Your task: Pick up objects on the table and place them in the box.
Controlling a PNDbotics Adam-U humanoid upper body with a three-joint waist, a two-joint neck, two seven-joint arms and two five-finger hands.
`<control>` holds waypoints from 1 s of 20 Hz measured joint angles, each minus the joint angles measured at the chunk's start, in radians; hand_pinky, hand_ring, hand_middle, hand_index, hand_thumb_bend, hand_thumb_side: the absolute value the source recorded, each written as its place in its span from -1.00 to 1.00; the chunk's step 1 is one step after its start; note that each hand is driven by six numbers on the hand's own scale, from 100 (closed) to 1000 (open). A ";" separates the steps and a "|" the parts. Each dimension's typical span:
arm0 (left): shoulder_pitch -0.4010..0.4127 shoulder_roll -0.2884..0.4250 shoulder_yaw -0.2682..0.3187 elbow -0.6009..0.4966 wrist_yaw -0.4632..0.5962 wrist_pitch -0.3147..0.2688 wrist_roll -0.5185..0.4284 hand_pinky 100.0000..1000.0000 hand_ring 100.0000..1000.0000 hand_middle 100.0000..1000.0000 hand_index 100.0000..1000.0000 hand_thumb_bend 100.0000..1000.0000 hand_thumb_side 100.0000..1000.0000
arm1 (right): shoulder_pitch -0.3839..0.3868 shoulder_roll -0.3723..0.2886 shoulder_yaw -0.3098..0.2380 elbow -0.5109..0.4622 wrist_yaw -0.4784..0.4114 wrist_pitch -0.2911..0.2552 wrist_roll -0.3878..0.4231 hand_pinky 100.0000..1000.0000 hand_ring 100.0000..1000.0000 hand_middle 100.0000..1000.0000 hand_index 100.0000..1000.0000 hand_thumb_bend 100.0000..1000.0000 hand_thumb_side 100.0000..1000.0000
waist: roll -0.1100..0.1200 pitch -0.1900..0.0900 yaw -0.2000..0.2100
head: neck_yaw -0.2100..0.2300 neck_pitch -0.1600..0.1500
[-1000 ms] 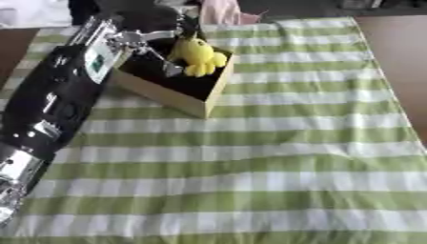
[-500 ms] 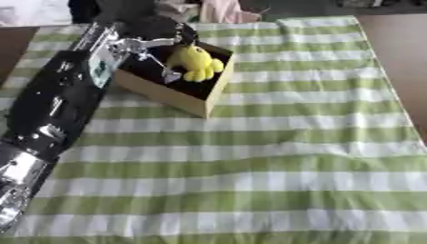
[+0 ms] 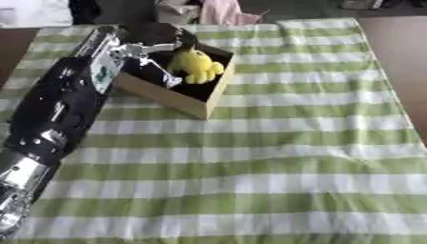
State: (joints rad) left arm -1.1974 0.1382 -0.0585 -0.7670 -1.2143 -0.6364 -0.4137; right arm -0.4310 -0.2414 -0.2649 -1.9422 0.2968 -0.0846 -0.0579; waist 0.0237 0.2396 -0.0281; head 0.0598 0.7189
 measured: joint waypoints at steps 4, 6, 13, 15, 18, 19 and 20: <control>0.001 0.000 0.000 -0.015 -0.040 0.017 -0.003 0.64 0.82 0.70 0.86 -0.84 -0.04 | 0.001 0.003 0.000 0.000 0.000 0.000 0.000 0.17 0.34 0.43 0.48 -1.00 0.50 | 0.000 0.000 -0.001 | 0.000 0.000; 0.002 0.000 0.000 -0.022 -0.070 0.016 -0.001 0.68 0.86 0.73 0.88 -0.72 0.12 | 0.001 0.007 0.000 -0.001 0.000 0.001 0.001 0.17 0.34 0.43 0.48 -1.00 0.50 | 0.000 0.000 -0.001 | 0.000 0.000; 0.003 -0.008 0.006 -0.040 -0.142 0.026 0.044 0.72 0.92 0.78 0.92 -0.54 0.10 | 0.008 0.008 0.000 -0.003 -0.004 0.001 0.001 0.16 0.34 0.43 0.48 -1.00 0.50 | 0.000 -0.002 -0.001 | 0.000 0.000; 0.003 -0.008 0.006 -0.042 -0.158 0.027 0.050 0.73 0.93 0.80 0.93 -0.44 0.21 | 0.008 0.009 0.000 -0.003 -0.007 0.001 0.001 0.16 0.34 0.43 0.48 -1.00 0.50 | -0.001 -0.002 -0.001 | 0.000 0.000; 0.003 -0.008 0.007 -0.043 -0.182 0.029 0.055 0.70 0.92 0.77 0.92 -0.48 0.14 | 0.009 0.009 0.000 -0.003 -0.009 0.001 0.002 0.16 0.34 0.43 0.48 -1.00 0.50 | -0.001 -0.002 -0.001 | 0.000 0.000; 0.004 -0.008 0.008 -0.044 -0.187 0.029 0.059 0.70 0.91 0.77 0.92 -0.49 0.11 | 0.009 0.009 0.000 -0.003 -0.009 0.001 0.002 0.16 0.34 0.43 0.48 -1.00 0.50 | -0.001 -0.002 -0.001 | -0.001 0.000; 0.005 -0.008 0.011 -0.045 -0.189 0.030 0.064 0.69 0.91 0.77 0.91 -0.51 0.10 | 0.009 0.010 0.000 -0.003 -0.009 0.002 0.003 0.16 0.34 0.43 0.48 -1.00 0.50 | -0.001 -0.002 -0.001 | -0.001 0.000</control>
State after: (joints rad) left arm -1.1919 0.1301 -0.0480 -0.8124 -1.4038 -0.6069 -0.3498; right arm -0.4221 -0.2316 -0.2649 -1.9448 0.2873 -0.0829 -0.0553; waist 0.0231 0.2374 -0.0288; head 0.0588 0.7191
